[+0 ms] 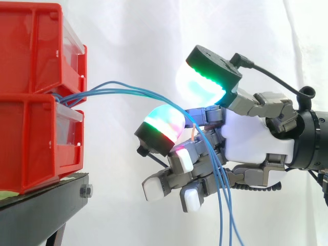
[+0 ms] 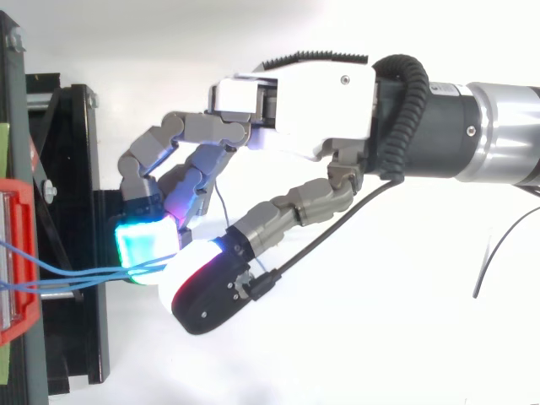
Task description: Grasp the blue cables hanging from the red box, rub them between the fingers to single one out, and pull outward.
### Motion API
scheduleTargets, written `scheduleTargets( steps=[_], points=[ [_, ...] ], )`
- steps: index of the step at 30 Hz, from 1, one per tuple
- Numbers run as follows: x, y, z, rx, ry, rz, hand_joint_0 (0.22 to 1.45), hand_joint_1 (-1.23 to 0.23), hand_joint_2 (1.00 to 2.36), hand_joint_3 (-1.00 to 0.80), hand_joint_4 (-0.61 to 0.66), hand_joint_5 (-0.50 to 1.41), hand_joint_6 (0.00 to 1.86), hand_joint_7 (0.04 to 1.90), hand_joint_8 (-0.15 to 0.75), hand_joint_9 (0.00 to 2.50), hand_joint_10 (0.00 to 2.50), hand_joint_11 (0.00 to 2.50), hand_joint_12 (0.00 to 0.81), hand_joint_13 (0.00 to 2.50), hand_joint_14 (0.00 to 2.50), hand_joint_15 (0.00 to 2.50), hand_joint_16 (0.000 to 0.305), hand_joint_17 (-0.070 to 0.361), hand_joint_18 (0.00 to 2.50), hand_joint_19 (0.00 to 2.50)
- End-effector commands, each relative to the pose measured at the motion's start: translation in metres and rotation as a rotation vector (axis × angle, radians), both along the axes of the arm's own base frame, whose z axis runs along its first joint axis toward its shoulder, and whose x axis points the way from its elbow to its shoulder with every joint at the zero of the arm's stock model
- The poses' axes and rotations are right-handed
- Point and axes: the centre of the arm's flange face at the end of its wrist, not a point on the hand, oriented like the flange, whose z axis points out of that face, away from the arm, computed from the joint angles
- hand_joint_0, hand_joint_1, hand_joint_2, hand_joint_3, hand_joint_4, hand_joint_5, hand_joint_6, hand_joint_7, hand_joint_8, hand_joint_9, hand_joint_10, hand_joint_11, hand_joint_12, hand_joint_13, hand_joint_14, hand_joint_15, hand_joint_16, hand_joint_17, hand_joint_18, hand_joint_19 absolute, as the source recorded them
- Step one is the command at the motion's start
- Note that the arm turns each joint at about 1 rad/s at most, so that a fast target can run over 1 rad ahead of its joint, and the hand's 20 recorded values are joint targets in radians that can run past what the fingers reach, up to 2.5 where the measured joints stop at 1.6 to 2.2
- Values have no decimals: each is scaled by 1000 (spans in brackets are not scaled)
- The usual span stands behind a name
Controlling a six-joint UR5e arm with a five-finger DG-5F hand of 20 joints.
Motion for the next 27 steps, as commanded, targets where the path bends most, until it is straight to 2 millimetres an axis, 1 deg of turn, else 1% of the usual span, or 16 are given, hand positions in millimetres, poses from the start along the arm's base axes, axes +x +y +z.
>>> scheduleTargets(
  steps=[1,6,8,11,12,17,18,21,27],
  points=[
    [0,-1,-1,0,1,-1,582,-639,1004,-441,195,-132,864,1098,373,977,16,723,415,779,16,466,57,128,876,598],
    [0,0,1,2,-1,1,590,-730,1012,-292,212,-132,867,1179,385,985,13,731,427,793,14,459,59,133,903,581],
    [0,-1,0,2,-1,-2,599,-771,1012,-261,218,-135,881,1148,392,985,15,729,435,799,13,463,60,136,919,573],
    [0,0,-1,1,1,1,607,-792,1013,-233,201,-139,889,1144,390,972,15,730,431,798,15,458,60,135,920,574],
    [0,0,-1,1,1,1,611,-803,1014,-229,182,-144,899,1107,389,964,16,741,431,796,15,463,60,134,918,575],
    [0,0,1,2,-1,-1,628,-839,1014,-244,146,-158,907,1078,371,926,15,741,418,778,16,464,57,129,892,570],
    [0,-1,1,2,-2,-1,645,-875,1015,-260,129,-164,908,1073,362,889,16,730,416,770,14,462,57,129,892,571],
    [0,-1,-1,1,1,-1,672,-915,1012,-309,116,-174,912,1044,354,867,15,733,411,753,14,452,57,129,890,546],
    [0,-1,1,2,-1,-1,699,-940,1007,-396,168,-179,909,1040,350,831,15,726,409,734,14,452,57,128,880,532]
  ],
)
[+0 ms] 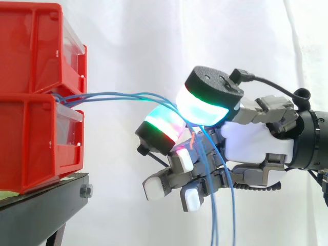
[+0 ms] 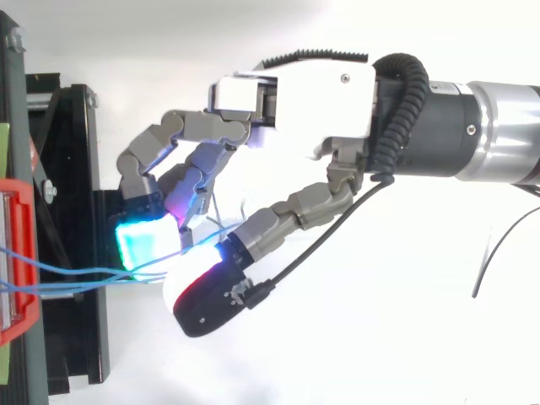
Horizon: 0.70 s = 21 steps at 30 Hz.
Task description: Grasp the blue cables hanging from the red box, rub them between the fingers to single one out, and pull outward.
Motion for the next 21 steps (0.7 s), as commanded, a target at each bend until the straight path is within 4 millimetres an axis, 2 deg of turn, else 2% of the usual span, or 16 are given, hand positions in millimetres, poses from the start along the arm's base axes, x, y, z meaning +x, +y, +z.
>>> scheduleTargets(
  steps=[1,5,12,21],
  points=[
    [0,0,-1,0,1,0,699,-941,1007,-398,171,-179,908,1039,350,830,15,725,408,732,16,442,57,128,880,534],
    [0,0,1,0,0,0,654,-933,1000,-500,207,-179,900,1003,352,823,15,721,408,727,14,448,57,128,873,543],
    [0,-1,1,2,0,-2,550,-897,1000,-500,228,-178,890,979,370,833,16,720,420,732,14,455,59,132,880,554],
    [0,-1,3,0,23,-2,535,-807,1000,-500,236,-159,875,1019,383,886,15,732,429,755,15,456,59,134,891,570]
  ],
)
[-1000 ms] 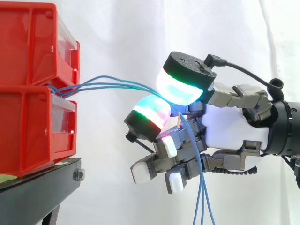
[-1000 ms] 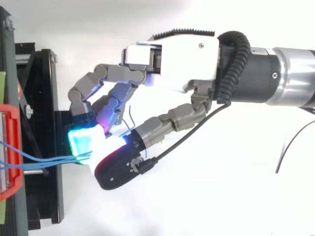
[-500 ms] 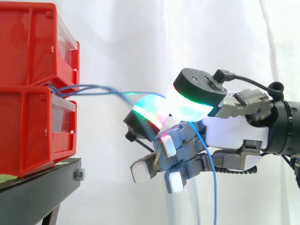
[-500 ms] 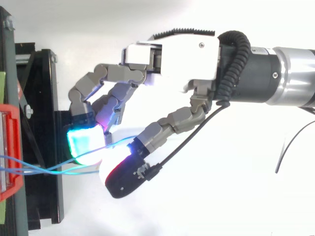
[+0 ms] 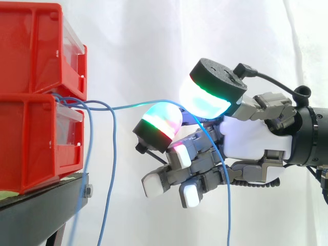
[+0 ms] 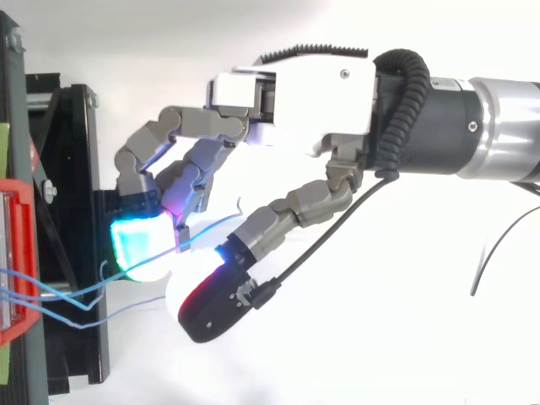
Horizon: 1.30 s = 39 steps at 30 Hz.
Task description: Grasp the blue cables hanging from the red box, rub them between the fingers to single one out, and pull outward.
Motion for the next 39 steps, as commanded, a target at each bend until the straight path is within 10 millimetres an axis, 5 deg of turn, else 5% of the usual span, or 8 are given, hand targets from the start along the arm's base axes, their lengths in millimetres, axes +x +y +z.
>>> scheduleTargets(
  steps=[1,19,39],
  points=[
    [-1,0,0,-1,14,0,539,-798,1000,-500,237,-156,874,1019,382,893,16,728,427,757,13,459,59,133,896,570],
    [-1,0,-2,-3,17,0,582,-614,1000,-496,168,-121,848,1076,370,1013,14,717,418,802,13,456,57,128,919,592],
    [-1,2,0,-3,16,3,586,-753,1014,-168,259,-100,912,1233,415,1052,14,725,450,842,12,445,64,144,1012,541]
  ],
)
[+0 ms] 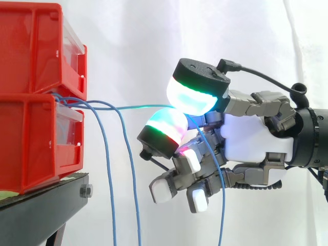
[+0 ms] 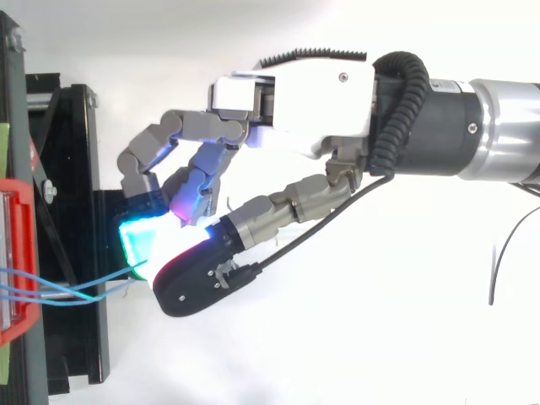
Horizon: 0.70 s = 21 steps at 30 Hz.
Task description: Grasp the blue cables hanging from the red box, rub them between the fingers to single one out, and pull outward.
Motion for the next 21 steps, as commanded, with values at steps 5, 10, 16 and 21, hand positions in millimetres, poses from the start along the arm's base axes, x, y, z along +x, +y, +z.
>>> scheduleTargets(
  steps=[5,10,16,21],
  points=[
    [0,0,1,1,-1,0,590,-777,1016,-123,248,-95,911,1250,410,1062,14,719,451,851,14,453,64,143,1015,541],
    [-1,0,-1,-1,8,0,594,-794,1017,-98,248,-89,907,1264,401,1082,14,716,447,862,14,445,63,143,1031,539],
    [-14,0,8,-23,88,33,594,-799,1016,-89,248,-84,903,1280,404,1106,14,715,448,870,13,449,65,145,1044,532],
    [-23,-3,17,-37,131,52,593,-800,1016,-82,246,-82,902,1293,405,1112,15,718,451,873,12,447,65,146,1049,522]
  ],
)
